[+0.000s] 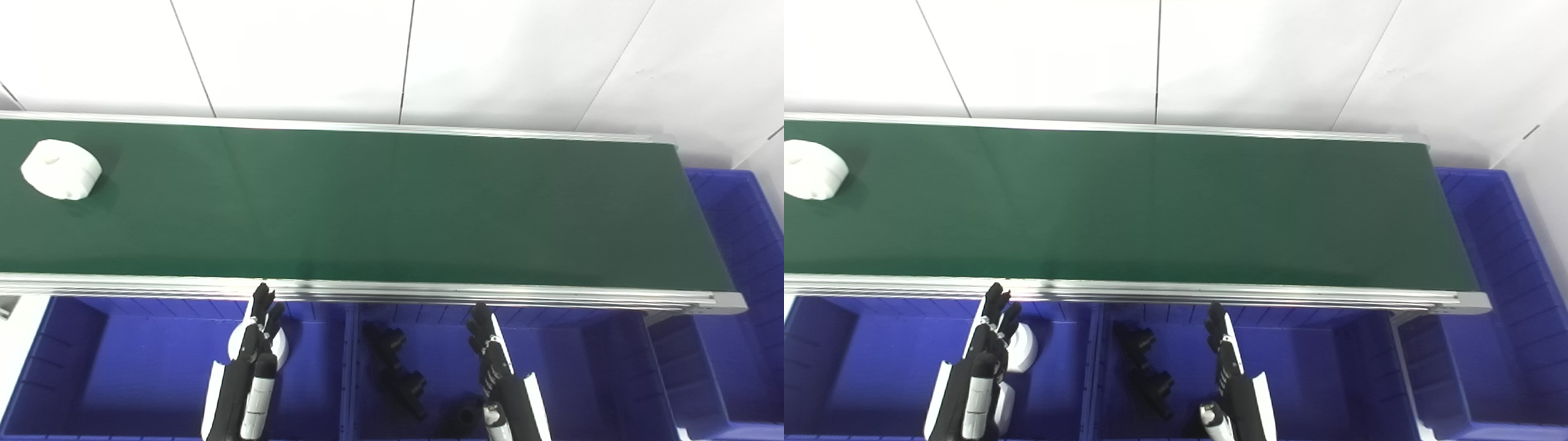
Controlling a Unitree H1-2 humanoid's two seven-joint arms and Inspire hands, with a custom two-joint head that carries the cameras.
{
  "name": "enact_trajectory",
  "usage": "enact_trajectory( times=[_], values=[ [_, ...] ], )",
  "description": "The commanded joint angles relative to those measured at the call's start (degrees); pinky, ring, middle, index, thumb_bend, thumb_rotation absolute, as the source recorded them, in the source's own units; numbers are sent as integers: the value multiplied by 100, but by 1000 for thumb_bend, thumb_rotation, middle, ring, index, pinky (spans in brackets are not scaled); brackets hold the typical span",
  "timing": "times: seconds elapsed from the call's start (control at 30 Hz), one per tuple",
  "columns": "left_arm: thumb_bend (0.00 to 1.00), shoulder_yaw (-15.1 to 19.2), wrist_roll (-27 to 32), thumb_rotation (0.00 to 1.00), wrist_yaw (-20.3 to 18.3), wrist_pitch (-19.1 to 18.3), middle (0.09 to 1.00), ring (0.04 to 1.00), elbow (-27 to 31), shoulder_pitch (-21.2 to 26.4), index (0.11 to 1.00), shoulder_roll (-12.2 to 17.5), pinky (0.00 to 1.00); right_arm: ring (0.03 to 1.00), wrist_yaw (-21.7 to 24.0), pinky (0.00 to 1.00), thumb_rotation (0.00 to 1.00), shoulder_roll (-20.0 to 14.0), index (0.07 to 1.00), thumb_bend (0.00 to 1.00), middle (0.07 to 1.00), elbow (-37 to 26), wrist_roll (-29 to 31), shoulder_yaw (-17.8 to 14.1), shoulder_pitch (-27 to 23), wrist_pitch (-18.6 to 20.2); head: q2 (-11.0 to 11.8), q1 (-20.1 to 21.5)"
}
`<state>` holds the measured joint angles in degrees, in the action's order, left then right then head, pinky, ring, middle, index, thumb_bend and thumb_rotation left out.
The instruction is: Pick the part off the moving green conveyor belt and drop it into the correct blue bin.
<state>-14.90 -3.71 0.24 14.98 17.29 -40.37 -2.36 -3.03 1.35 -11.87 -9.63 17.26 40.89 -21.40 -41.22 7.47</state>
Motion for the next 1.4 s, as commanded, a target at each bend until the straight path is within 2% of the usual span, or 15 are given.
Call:
enact_trajectory(
  times=[0.0, 0.53, 0.73, 0.97, 1.37],
  values=[
    [792, -14, -62, 957, -18, 99, 1000, 963, 172, -70, 1000, 18, 979, 991, 49, 996, 1000, 42, 1000, 935, 996, -175, 45, 47, 87, 9, -8, -5],
    [781, -37, -11, 957, -33, 139, 1000, 960, 161, -55, 1000, 13, 980, 999, 61, 1000, 1000, 33, 1000, 950, 1000, -205, 81, 60, 72, 117, -13, -3],
    [844, -53, 52, 945, -68, 154, 1000, 967, 167, -54, 1000, 40, 974, 1000, 74, 1000, 1000, 29, 1000, 964, 1000, -225, 95, 79, 66, 129, -16, -4],
    [856, -61, 74, 936, -82, 178, 1000, 974, 147, -49, 1000, 62, 986, 1000, 78, 1000, 1000, 20, 1000, 952, 1000, -210, 120, 87, 59, 103, -3, -15],
    [806, -84, 106, 939, -110, 266, 1000, 982, 70, -4, 1000, 64, 995, 1000, 88, 1000, 1000, -21, 1000, 948, 1000, -197, 125, 66, 37, 137, 9, -41]
  ],
)
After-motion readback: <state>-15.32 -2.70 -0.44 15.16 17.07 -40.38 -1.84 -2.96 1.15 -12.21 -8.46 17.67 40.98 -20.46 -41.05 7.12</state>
